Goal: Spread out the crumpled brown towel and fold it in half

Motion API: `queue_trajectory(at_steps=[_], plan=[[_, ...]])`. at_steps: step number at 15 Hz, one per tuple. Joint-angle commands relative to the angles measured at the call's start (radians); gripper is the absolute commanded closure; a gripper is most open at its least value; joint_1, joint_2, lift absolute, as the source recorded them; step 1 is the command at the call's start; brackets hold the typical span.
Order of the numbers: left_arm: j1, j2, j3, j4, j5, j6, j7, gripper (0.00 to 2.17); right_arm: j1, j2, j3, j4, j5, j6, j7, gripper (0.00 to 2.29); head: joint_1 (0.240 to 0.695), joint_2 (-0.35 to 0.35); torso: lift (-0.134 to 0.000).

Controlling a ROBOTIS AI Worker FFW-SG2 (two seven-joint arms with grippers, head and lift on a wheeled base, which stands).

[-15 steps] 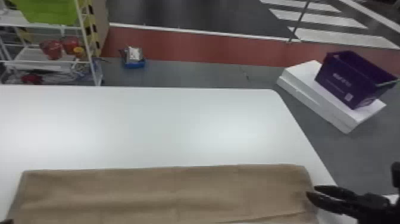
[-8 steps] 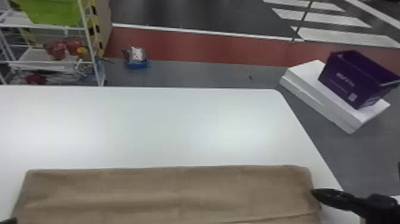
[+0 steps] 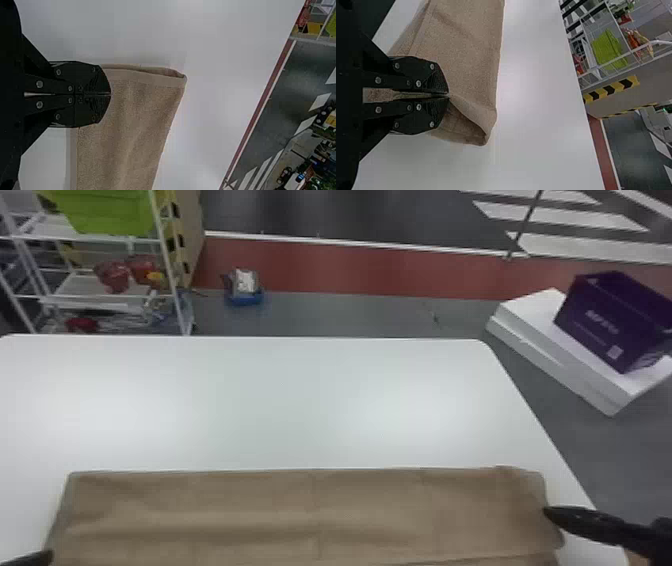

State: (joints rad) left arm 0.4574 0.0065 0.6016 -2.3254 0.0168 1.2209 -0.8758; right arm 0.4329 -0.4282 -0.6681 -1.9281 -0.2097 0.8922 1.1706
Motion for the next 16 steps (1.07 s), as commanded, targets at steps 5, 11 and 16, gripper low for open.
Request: queue_trajectory(at_steps=[5,11,16], plan=[[0.000,-0.005,0.003,0.005,-0.001,0.000,-0.002,2.05,0.041,-0.001,-0.041,-0.025,-0.034,0.080,0.017,1.05,0.695,-0.162,-0.123],[0.001,-0.003,0.000,0.003,-0.005,0.003,-0.005,2.05,0.029,0.013,-0.071,-0.055,-0.099,0.166,0.023,1.05,0.695,-0.179,-0.123],[0.004,-0.003,0.004,0.006,-0.008,0.003,-0.006,2.05,0.037,0.006,-0.136,-0.046,-0.138,0.190,0.052,1.05,0.695,-0.156,-0.123]])
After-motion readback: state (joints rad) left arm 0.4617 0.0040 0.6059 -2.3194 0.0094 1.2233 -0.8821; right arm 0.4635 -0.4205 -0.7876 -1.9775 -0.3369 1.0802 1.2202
